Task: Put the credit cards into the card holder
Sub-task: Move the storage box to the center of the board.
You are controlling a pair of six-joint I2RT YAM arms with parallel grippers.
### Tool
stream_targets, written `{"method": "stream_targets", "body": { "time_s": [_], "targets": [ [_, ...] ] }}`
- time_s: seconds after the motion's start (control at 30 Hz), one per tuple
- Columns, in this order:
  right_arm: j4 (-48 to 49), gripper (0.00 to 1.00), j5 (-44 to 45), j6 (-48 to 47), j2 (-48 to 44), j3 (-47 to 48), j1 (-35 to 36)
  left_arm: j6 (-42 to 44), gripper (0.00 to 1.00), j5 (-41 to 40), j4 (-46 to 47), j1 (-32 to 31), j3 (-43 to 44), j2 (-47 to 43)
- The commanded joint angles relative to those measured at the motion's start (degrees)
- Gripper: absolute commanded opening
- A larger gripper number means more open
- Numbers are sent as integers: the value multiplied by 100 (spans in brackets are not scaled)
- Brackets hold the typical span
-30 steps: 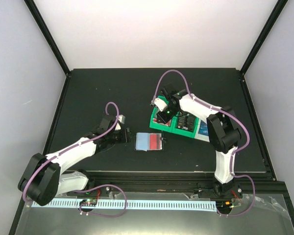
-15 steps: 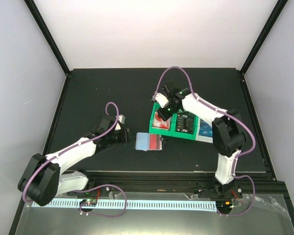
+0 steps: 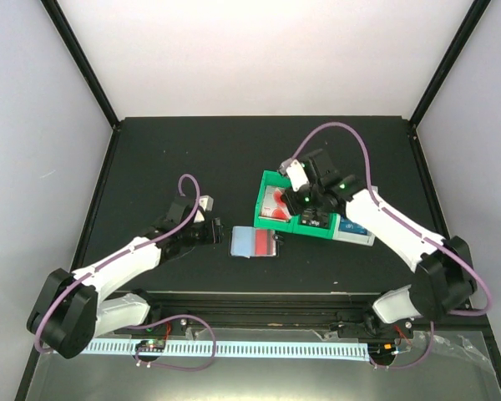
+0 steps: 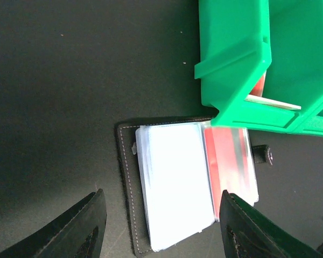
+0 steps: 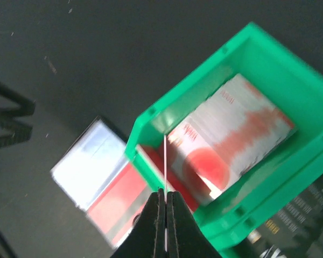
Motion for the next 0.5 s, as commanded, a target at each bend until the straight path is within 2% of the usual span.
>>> {"method": "stream_targets", "body": {
  "time_s": [0.0, 0.23, 0.47],
  "targets": [
    [351, 1, -32, 927, -559, -843, 268, 40, 60, 293, 143, 27, -108, -148],
    [238, 1, 258, 1616, -933, -1867, 383, 57, 59, 353, 174, 28, -171, -134],
    [296, 1, 604, 1817, -161, -1716, 385, 57, 59, 333, 168, 22, -140, -84]
  ]
}}
